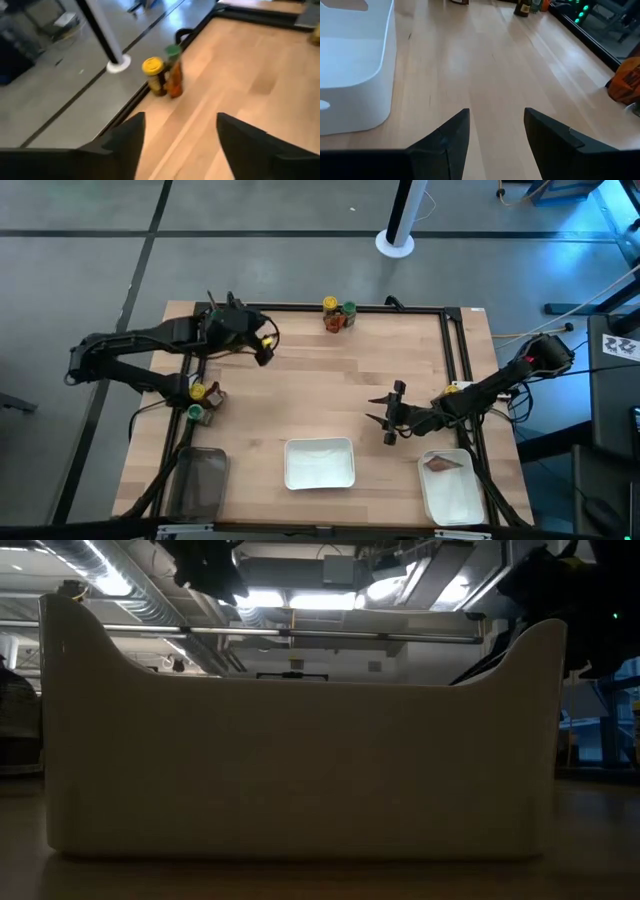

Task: Sort spices by type
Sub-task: Put the top left yellow seasoning bottle into the left white bin

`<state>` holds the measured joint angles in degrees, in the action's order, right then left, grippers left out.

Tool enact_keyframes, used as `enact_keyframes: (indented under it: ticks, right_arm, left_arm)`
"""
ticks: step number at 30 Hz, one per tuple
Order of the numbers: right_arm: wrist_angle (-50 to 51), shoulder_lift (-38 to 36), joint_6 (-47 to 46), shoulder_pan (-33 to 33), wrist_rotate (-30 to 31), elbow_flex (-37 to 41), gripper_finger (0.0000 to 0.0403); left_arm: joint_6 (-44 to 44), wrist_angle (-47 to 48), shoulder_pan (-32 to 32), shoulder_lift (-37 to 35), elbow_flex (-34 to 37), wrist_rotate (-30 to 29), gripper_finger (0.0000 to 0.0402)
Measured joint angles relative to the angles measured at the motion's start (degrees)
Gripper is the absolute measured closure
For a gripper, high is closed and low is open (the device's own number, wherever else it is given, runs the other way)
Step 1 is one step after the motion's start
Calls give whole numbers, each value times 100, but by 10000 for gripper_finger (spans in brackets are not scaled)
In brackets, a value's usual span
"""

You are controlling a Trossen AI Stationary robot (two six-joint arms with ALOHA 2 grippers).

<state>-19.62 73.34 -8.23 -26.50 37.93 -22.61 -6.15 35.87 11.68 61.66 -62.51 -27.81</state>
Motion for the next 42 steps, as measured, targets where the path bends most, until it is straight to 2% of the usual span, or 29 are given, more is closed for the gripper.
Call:
enact_keyframes:
  ticks: [4, 7, 14, 21, 32, 42]
  right_arm:
    - [3, 0, 78, -2, -1, 0, 214]
    - [7, 0, 77, -3, -2, 0, 214]
    - [11, 0, 75, -9, -2, 0, 214]
    - [9, 0, 74, -9, -2, 0, 214]
    - [4, 0, 210, -9, 55, 0, 214]
    - [18, 0, 221, -9, 48, 0, 214]
  left_arm:
    - [-235, 452, 349, 1, -209, -4, 118]
    - [-540, 863, 585, 1, -299, -114, 106]
    - [-718, 1242, 757, -14, -161, -227, 109]
    - [-1666, 1617, 1182, 112, -137, -263, 110]
    - [-1913, 3199, 1976, 1155, -585, -166, 111]
    - [-1744, 3550, 2370, 1905, -543, -157, 111]
